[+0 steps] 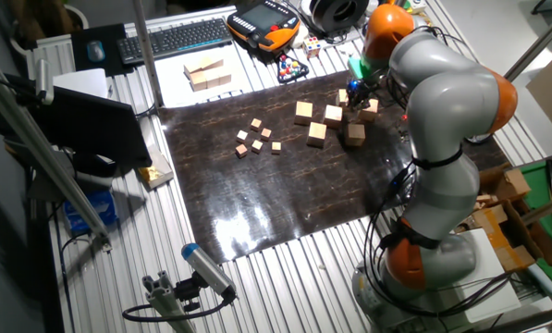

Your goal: Stack the blocks into a pyramid shape

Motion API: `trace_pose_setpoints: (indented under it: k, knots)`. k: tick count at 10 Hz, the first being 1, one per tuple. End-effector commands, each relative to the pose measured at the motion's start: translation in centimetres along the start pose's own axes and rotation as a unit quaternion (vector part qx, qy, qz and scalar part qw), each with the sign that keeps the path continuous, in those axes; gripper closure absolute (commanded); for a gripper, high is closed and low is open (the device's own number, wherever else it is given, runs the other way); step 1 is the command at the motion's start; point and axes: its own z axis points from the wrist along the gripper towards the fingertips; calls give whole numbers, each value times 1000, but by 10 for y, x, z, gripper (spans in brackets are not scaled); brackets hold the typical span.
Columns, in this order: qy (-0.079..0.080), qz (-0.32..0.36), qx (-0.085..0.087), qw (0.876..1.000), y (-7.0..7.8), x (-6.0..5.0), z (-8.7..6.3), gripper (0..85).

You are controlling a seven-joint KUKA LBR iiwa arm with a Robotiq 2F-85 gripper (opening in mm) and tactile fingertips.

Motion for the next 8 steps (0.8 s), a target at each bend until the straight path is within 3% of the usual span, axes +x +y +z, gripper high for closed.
trace_pose_setpoints:
  k: [1,4,8]
  knots:
    - [-1,10,-1,1000,1,0,1,343]
    - [-4,29,2,1000,10,0,7,130]
    - [-7,58,-4,998,22,-7,14,110]
